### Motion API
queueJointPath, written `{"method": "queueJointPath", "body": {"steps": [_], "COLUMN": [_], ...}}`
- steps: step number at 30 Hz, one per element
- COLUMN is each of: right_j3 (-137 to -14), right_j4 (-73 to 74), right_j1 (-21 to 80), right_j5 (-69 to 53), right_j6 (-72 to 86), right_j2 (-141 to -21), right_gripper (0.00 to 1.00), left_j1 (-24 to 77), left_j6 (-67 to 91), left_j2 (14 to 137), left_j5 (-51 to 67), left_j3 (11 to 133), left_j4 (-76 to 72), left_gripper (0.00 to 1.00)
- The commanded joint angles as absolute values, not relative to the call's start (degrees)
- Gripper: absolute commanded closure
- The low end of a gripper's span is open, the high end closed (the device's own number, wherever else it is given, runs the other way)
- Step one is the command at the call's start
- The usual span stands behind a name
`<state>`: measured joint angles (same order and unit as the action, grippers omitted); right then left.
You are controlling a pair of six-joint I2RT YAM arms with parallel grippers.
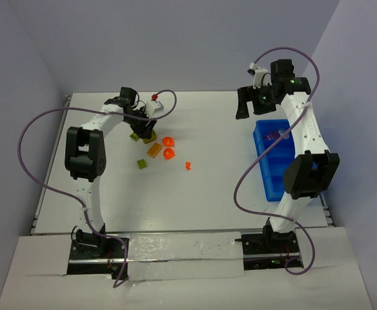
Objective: Sort the legos into containers by color
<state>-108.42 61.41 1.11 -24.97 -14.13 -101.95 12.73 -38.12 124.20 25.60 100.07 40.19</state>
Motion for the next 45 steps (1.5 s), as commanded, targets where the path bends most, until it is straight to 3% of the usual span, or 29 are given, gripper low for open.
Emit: {"method": "queueJointPath", "body": {"steps": [1, 4, 9, 18, 20, 29, 32, 40, 45], "right_j3": [-110.4, -110.5, -110.3, -108.2, -106.4, -100.9, -99.5, -96.9, -99.3], "right_j4": [62.1, 62.2, 62.0, 58.8, 56.1, 42.5, 38.0, 23.9, 26.2], "right_j1": [1.8, 2.0, 2.0, 3.5, 3.9, 7.2, 11.4, 18.6, 21.9], "right_j5": [-25.7, -25.6, -25.6, -29.3, -32.9, -51.9, -58.0, -65.3, -63.9], "right_j6": [-13.6, -13.6, -13.4, -12.2, -11.1, -6.4, -3.8, 6.4, 5.1], "right_j2": [-102.4, -102.6, -102.5, -100.6, -99.4, -94.2, -93.2, -90.6, -92.3], "right_gripper": [0.00, 0.00, 0.00, 0.00, 0.00, 0.01, 0.03, 0.06, 0.07], "left_j1": [13.4, 13.5, 13.6, 14.0, 13.7, 10.9, 10.9, 11.3, 13.2], "left_j6": [-38.4, -38.4, -37.9, -35.4, -33.7, -19.2, -6.2, 31.9, 35.8], "left_j2": [124.9, 124.9, 125.1, 123.2, 120.4, 103.8, 97.4, 86.8, 85.2], "left_j5": [24.5, 24.3, 23.7, 24.6, 26.2, 57.2, 69.0, 79.1, 79.0], "left_j3": [99.8, 99.7, 99.9, 101.0, 102.0, 100.8, 92.1, 73.2, 71.6], "left_j4": [38.2, 38.2, 37.4, 37.3, 37.9, 40.4, 29.0, -13.0, -16.9], "left_gripper": [0.41, 0.38, 0.46, 0.95, 1.00, 1.00, 1.00, 1.00, 1.00]}}
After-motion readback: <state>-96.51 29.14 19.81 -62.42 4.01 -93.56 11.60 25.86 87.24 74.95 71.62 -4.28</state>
